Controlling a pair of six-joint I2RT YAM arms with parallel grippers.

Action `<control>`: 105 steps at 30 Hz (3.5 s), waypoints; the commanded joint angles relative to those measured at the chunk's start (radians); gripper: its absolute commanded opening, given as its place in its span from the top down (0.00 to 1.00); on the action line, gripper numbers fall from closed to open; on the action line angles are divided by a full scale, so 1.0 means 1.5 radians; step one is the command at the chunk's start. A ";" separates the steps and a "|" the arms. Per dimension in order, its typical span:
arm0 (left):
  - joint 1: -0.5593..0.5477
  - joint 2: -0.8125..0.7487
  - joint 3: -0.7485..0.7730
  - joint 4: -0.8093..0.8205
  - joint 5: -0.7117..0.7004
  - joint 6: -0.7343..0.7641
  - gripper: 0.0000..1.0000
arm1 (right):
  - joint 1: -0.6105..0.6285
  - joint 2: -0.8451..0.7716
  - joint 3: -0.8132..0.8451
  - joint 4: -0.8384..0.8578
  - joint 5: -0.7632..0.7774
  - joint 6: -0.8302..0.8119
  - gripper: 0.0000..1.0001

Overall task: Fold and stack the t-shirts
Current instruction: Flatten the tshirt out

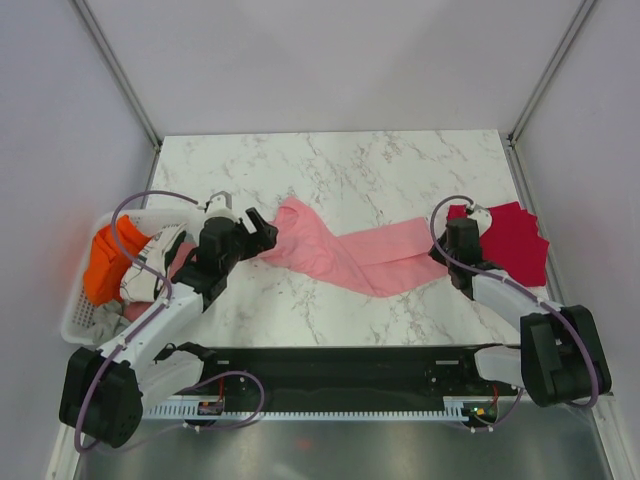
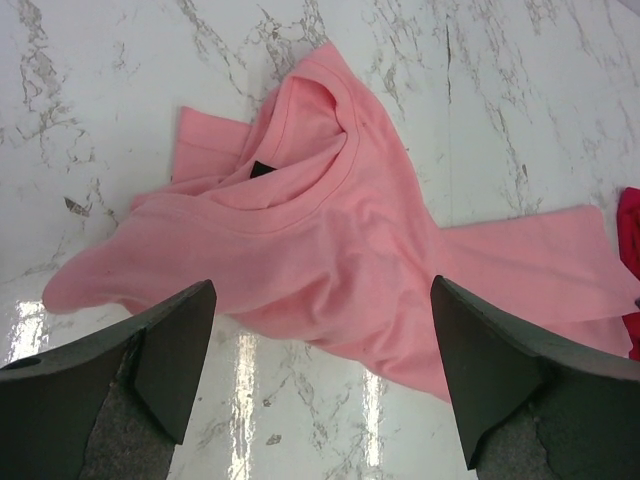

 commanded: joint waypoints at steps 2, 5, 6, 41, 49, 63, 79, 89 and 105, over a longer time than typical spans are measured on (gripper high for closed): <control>-0.010 0.004 0.008 0.039 -0.011 0.033 0.05 | 0.004 -0.067 -0.051 0.072 -0.010 -0.009 1.00; -0.015 0.009 0.010 0.044 -0.015 0.039 0.05 | 0.004 -0.097 -0.068 0.087 -0.006 -0.007 1.00; -0.018 0.013 0.010 0.047 -0.016 0.046 0.05 | 0.004 -0.109 -0.072 0.089 -0.006 -0.007 1.00; -0.031 0.835 0.913 -0.539 -0.121 0.096 0.67 | 0.004 -0.114 -0.081 0.109 -0.021 0.007 1.00; 0.030 0.733 0.960 -0.531 -0.067 0.086 0.98 | -0.001 -0.011 0.102 -0.009 0.003 0.043 1.00; -0.045 0.061 0.258 -0.400 -0.145 -0.026 0.94 | -0.080 -0.083 0.146 -0.125 -0.009 0.078 1.00; -0.044 -0.015 0.122 -0.359 -0.089 -0.052 0.05 | -0.081 -0.136 0.011 -0.053 -0.050 0.046 1.00; -0.012 0.332 0.428 -0.330 -0.097 0.001 0.22 | -0.081 -0.147 -0.001 -0.032 -0.062 0.032 1.00; 0.094 0.886 1.003 -0.387 0.003 0.113 0.16 | -0.081 -0.152 -0.007 -0.008 -0.097 0.029 1.00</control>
